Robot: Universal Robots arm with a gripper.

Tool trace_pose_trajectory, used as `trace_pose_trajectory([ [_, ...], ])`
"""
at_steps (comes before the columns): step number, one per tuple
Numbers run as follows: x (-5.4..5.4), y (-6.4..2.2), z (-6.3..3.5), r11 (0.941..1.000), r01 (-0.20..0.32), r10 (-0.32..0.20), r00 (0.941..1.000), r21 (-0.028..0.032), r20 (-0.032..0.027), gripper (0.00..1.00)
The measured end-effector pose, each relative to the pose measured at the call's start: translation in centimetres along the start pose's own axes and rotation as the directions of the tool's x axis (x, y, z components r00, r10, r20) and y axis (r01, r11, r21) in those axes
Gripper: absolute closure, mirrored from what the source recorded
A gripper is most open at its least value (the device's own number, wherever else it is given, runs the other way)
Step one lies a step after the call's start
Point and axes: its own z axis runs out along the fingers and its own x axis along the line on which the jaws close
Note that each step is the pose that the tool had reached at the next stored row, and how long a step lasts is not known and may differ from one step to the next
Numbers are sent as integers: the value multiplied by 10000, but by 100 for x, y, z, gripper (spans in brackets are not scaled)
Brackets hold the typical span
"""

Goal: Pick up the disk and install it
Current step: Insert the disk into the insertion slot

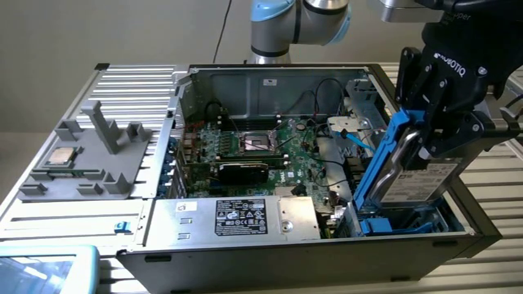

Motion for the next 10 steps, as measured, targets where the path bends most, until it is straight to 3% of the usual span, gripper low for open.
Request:
trace_pose_trajectory([
  [3, 0, 2, 7, 10000, -1, 1, 10000, 40, -9, 63],
  [10, -2, 6, 39, 10000, -1, 1, 10000, 54, -17, 63],
])
